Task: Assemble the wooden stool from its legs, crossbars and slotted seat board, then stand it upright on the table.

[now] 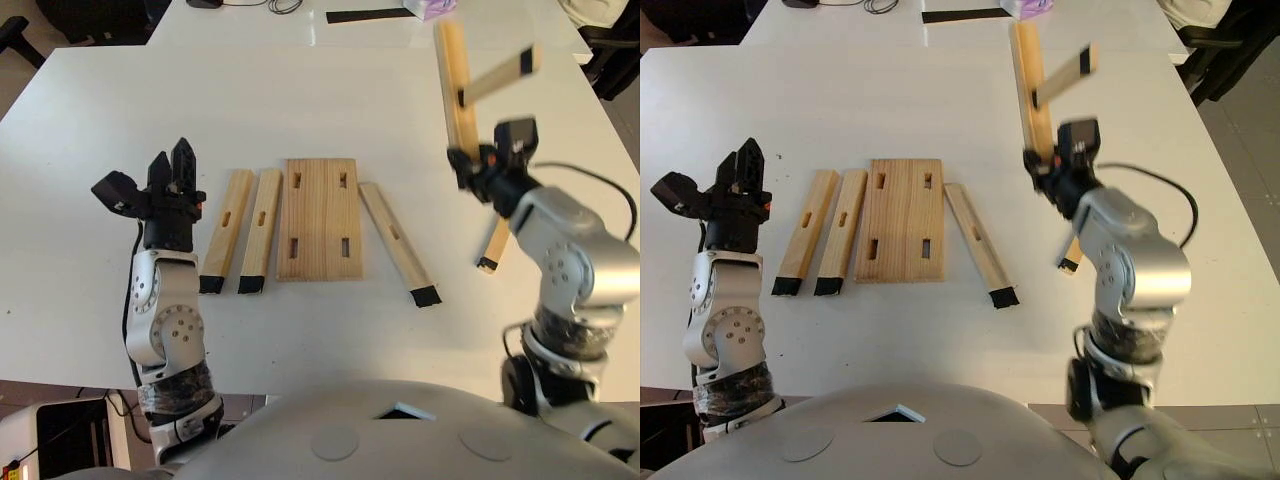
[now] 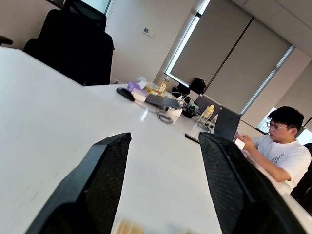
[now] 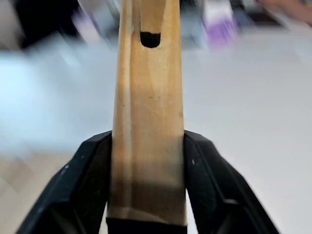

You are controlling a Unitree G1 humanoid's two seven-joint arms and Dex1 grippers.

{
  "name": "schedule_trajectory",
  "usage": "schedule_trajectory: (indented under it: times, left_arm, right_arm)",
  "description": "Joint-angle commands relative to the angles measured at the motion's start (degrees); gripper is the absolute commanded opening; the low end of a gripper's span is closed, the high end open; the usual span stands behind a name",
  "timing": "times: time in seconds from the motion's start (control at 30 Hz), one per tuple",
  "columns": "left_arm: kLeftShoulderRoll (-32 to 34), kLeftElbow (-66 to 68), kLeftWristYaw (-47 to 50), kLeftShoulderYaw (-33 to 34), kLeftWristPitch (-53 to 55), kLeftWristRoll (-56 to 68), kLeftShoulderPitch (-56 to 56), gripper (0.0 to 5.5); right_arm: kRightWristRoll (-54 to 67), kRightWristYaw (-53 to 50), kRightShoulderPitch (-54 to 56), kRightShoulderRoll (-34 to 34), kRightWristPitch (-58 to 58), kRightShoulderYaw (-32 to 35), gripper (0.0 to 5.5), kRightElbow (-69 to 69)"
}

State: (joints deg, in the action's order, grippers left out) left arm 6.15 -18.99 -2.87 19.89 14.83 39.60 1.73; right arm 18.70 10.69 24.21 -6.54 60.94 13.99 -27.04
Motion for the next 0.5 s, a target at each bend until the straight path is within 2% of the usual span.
schedule_trajectory:
  times: [0.03,0.13,0.27,0.37,0.5]
  left_arm:
    - [2.17,6.06,0.28,-3.01,5.69,1.98,17.19,2.59]
    - [1.71,4.34,-4.54,-4.8,10.01,9.63,22.75,2.59]
    - [3.5,3.41,-9.13,-6.67,19.04,20.88,28.71,3.2]
    - [7.54,3.36,-13.24,-6.8,26.14,28.06,31.65,3.57]
    - [12.8,1.61,-19.16,-5.7,30.95,34.12,32.41,3.57]
  right_arm:
    - [6.12,6.46,9.72,0.61,-13.0,4.16,2.06,12.49]
    - [12.93,13.52,12.09,-0.04,-15.08,5.52,2.06,16.62]
    - [22.37,20.78,7.76,-2.52,-13.15,6.39,2.06,12.13]
    - [29.32,27.1,5.84,-7.62,-10.08,7.2,2.06,9.96]
    - [33.38,35.5,8.93,-14.83,-8.5,5.33,2.06,13.0]
